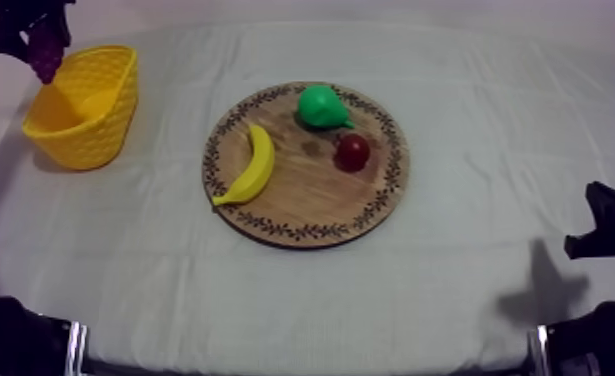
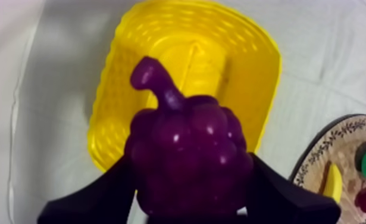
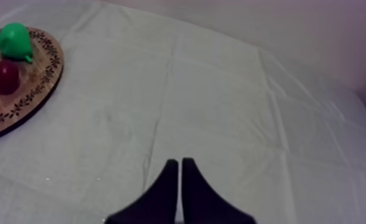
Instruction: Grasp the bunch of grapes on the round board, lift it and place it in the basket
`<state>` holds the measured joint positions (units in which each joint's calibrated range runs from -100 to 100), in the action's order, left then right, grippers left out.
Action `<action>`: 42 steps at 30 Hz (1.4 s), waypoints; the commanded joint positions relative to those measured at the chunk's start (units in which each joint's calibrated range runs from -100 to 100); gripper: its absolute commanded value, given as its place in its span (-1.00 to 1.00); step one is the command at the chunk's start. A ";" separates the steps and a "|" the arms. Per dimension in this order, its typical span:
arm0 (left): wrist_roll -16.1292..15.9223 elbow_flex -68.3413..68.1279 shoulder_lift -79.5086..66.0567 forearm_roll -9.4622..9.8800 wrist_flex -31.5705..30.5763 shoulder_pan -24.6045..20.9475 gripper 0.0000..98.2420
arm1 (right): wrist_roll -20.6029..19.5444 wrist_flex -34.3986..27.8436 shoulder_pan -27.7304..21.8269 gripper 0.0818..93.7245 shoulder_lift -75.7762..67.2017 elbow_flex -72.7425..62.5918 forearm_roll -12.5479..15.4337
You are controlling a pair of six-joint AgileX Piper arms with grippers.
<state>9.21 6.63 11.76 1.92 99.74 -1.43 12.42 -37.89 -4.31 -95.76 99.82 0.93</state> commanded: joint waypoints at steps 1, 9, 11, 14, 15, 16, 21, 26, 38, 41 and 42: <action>-0.01 0.10 0.45 0.02 0.02 0.00 0.07 | 0.01 -0.02 0.02 -0.99 0.00 -0.04 0.02; 0.21 0.48 4.52 0.03 -1.21 0.16 0.08 | 0.01 -0.02 0.02 -0.99 0.00 -0.04 0.02; 0.21 0.67 5.95 0.00 -1.71 0.09 0.08 | 0.01 -0.02 0.02 -0.99 0.00 -0.04 0.02; 0.17 0.92 8.34 -0.01 -2.55 -0.03 0.08 | 0.01 -0.02 0.02 -0.99 0.00 -0.04 0.02; 0.16 1.00 9.20 -0.01 -2.87 -0.08 0.08 | 0.01 -0.02 0.02 -0.99 0.00 -0.04 0.02; 0.14 1.12 10.11 -0.02 -3.22 -0.16 0.09 | 0.01 -0.02 0.02 -0.99 0.00 -0.04 0.02; 0.01 2.38 14.76 -0.18 -4.58 -0.66 0.09 | 0.01 -0.02 0.02 -0.99 0.00 -0.04 0.02; -0.13 4.17 18.77 -0.27 -5.11 -0.80 0.09 | 0.01 -0.02 0.02 -0.99 0.00 -0.04 0.02; -0.30 6.10 22.74 -0.45 -5.79 -1.81 0.49 | 0.01 -0.02 0.02 -0.99 0.00 -0.04 0.02; -0.03 6.38 22.81 -0.52 -5.94 -2.03 0.67 | 0.01 -0.02 0.02 -0.99 0.00 -0.04 0.02; 0.11 6.39 22.72 -0.61 -6.17 -2.07 0.72 | 0.01 -0.02 0.02 -0.99 0.00 -0.04 0.02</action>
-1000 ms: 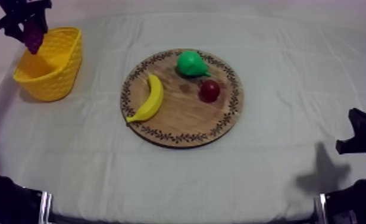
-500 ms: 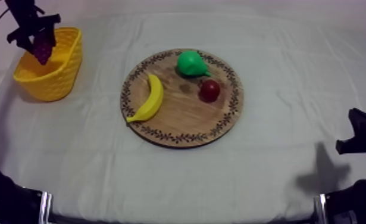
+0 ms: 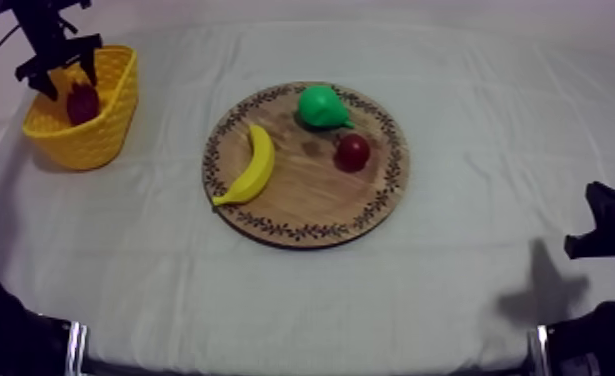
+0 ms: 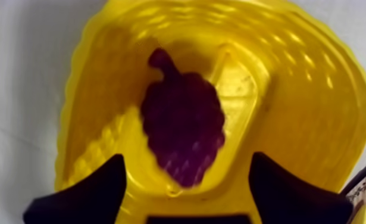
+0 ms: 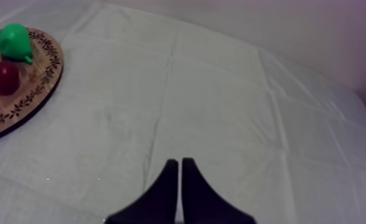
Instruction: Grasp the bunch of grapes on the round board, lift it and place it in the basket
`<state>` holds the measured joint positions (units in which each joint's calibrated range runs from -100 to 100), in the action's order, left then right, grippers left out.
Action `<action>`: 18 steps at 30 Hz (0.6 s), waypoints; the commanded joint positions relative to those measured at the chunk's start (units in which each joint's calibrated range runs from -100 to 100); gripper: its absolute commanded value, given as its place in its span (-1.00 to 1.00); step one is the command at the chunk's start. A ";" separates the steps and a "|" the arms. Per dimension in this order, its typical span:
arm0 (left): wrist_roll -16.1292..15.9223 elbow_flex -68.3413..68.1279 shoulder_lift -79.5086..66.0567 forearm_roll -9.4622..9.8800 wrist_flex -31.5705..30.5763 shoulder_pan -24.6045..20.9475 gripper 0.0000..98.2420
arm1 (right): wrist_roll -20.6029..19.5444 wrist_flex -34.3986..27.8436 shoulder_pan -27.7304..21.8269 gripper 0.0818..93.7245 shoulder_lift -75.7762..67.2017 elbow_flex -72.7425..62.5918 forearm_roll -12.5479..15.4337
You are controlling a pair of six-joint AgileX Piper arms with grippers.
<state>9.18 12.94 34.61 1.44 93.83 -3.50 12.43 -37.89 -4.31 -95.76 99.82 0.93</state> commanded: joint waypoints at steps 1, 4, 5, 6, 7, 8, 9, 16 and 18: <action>0.18 -0.01 -0.28 -0.32 -0.66 -0.01 0.76 | 0.00 -0.02 0.02 -0.99 0.00 -0.04 0.02; -0.08 -0.75 -1.02 -1.18 -2.14 0.05 0.87 | 0.00 -0.02 0.02 -0.99 0.00 -0.04 0.02; -0.13 -1.06 -1.34 -1.39 -2.51 0.09 0.89 | 0.00 -0.02 0.02 -0.99 0.00 -0.04 0.02; -0.14 -1.44 -1.69 -1.56 -2.82 0.13 0.91 | 0.00 -0.02 0.02 -0.99 0.00 -0.04 0.02; -0.15 -1.88 -2.14 -1.69 -3.09 0.15 0.92 | 0.00 -0.02 0.02 -0.99 0.00 -0.04 0.02; -0.16 -2.39 -2.67 -1.79 -3.35 0.21 0.91 | 0.00 -0.02 0.02 -0.99 0.00 -0.04 0.02; -0.18 -2.94 -3.32 -1.85 -3.60 0.25 0.90 | 0.00 -0.02 0.02 -0.99 0.00 -0.04 0.02; -0.47 -9.05 -10.69 -2.28 -5.61 0.32 0.55 | 0.00 -0.02 0.02 -0.99 0.00 -0.04 0.02; -0.72 -11.53 -13.63 -2.45 -6.62 0.24 0.41 | 0.00 -0.02 0.02 -0.99 0.00 -0.04 0.02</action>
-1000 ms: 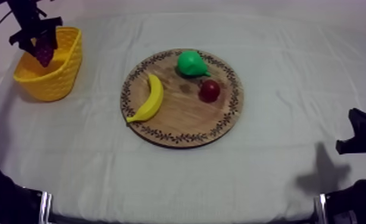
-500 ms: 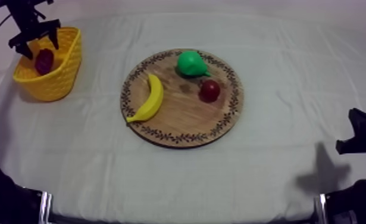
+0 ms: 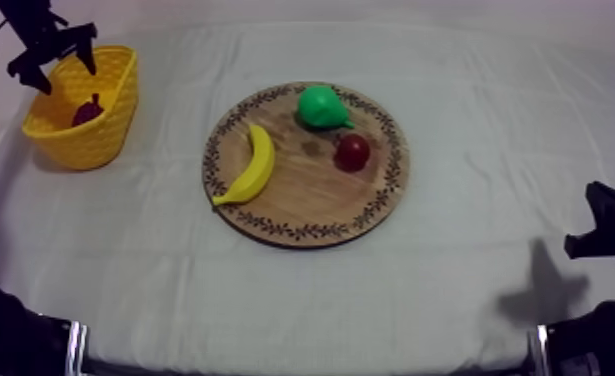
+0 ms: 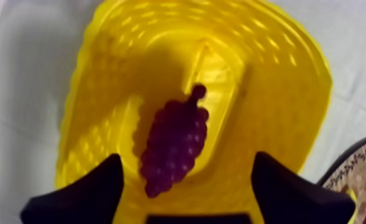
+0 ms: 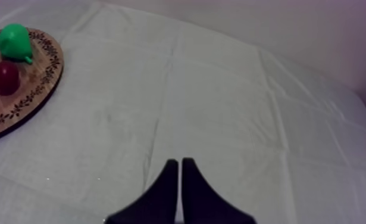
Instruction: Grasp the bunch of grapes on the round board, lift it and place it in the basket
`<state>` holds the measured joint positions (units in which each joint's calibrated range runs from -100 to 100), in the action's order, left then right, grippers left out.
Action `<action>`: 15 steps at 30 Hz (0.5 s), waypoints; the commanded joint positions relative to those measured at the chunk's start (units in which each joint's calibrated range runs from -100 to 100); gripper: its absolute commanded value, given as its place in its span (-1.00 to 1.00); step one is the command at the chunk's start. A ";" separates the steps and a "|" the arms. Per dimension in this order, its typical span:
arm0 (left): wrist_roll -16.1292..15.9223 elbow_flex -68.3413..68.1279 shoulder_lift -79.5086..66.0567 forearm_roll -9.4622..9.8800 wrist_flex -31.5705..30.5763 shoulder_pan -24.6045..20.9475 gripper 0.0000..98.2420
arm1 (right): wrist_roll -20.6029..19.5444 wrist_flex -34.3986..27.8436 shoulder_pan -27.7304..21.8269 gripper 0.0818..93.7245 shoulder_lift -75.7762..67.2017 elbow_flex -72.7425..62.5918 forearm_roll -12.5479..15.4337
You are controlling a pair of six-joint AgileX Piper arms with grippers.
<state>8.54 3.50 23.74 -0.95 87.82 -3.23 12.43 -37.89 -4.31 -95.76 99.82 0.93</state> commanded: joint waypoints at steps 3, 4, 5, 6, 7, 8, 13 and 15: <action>-0.74 -6.67 -7.69 -0.45 -3.24 -0.25 0.22 | 0.00 -0.02 0.02 -0.99 0.00 -0.04 0.02; -0.99 -8.43 -9.37 -0.58 -4.30 -0.30 0.17 | 0.00 -0.02 0.02 -0.99 0.00 -0.04 0.02; -1.24 -10.27 -11.00 -0.71 -5.35 -0.38 0.12 | 0.00 -0.02 0.02 -0.99 0.00 -0.04 0.02; -1.48 -12.15 -12.64 -0.82 -6.43 -0.46 0.08 | 0.00 -0.02 0.02 -0.99 0.00 -0.04 0.02; -1.70 -14.08 -14.28 -0.91 -7.55 -0.54 0.04 | 0.00 -0.02 0.02 -0.99 0.00 -0.04 0.02; -1.93 -16.06 -15.94 -0.97 -8.77 -0.59 0.01 | 0.00 -0.02 0.02 -0.99 0.00 -0.04 0.02; -3.23 -26.48 -25.33 -1.10 -15.60 -0.57 -0.21 | 0.00 -0.02 0.02 -0.99 0.00 -0.04 0.02; -3.51 -30.50 -29.40 -1.06 -17.83 -0.49 -0.31 | 0.00 -0.02 0.02 -0.99 0.00 -0.04 0.02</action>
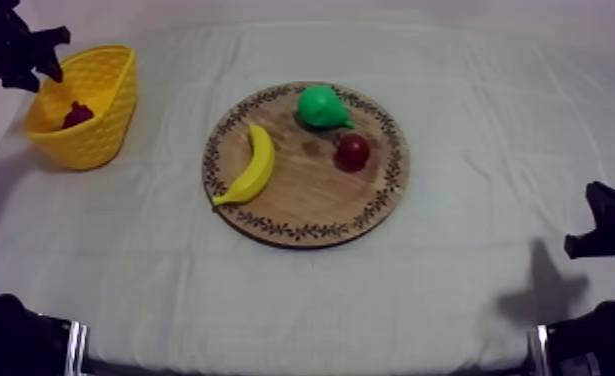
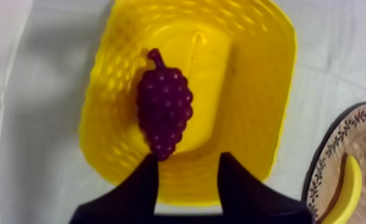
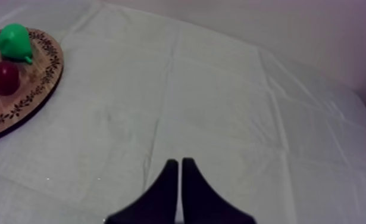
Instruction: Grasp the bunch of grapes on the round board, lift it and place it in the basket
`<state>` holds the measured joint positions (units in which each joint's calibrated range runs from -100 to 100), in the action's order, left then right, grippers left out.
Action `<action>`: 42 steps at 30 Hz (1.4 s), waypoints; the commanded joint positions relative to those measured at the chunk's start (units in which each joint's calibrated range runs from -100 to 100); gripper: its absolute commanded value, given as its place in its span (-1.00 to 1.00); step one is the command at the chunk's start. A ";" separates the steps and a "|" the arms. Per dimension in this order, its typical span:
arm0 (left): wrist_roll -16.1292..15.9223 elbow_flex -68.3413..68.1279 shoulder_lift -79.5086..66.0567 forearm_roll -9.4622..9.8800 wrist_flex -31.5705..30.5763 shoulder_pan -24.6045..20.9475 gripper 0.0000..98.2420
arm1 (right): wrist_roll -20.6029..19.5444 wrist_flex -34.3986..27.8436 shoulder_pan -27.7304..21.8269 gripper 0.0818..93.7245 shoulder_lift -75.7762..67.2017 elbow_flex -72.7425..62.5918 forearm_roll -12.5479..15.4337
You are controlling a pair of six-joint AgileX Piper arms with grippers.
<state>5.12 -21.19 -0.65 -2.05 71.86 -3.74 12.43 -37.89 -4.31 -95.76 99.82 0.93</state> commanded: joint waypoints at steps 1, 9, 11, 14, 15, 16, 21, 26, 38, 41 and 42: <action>-0.18 -7.72 -7.08 0.05 -2.75 0.04 -0.35 | 0.00 -0.02 0.02 -0.99 0.00 -0.04 0.02; 1.57 -21.72 -23.61 0.03 -7.69 0.56 -0.60 | 0.00 -0.02 0.02 -0.99 0.00 -0.04 0.02; 3.36 -24.94 -27.65 0.49 -8.53 1.12 -0.69 | 0.00 -0.02 0.02 -0.99 0.00 -0.04 0.02; 5.67 -29.23 -33.49 1.38 -9.49 2.17 -0.89 | 0.00 -0.02 0.02 -0.99 0.00 -0.04 0.02; 5.98 -30.68 -35.41 1.63 -10.14 2.59 -0.92 | 0.00 -0.02 0.02 -0.99 0.00 -0.04 0.02; 6.03 -32.16 -37.30 1.90 -11.14 3.05 -0.94 | 0.00 -0.02 0.02 -0.99 0.00 -0.04 0.02; 7.48 -41.41 -46.93 3.34 -19.78 5.35 -0.99 | 0.00 -0.02 0.02 -0.99 0.00 -0.04 0.02; 2.18 -50.74 -57.13 3.84 -25.19 6.60 -1.00 | 0.00 -0.02 0.02 -0.99 0.00 -0.04 0.02; -8.25 -67.47 -78.02 2.03 -29.94 7.71 -1.00 | 0.00 -0.02 0.02 -0.99 0.00 -0.04 0.02; -8.16 -71.38 -82.05 1.67 -31.29 7.73 -1.00 | 0.00 -0.02 0.02 -0.99 0.00 -0.04 0.02; -8.71 -72.20 -83.34 1.19 -31.62 7.89 -1.00 | 0.00 -0.02 0.02 -0.99 0.00 -0.04 0.02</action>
<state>-3.16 -91.36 -81.12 -0.45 40.54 4.02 12.43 -37.89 -4.31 -95.76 99.82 0.93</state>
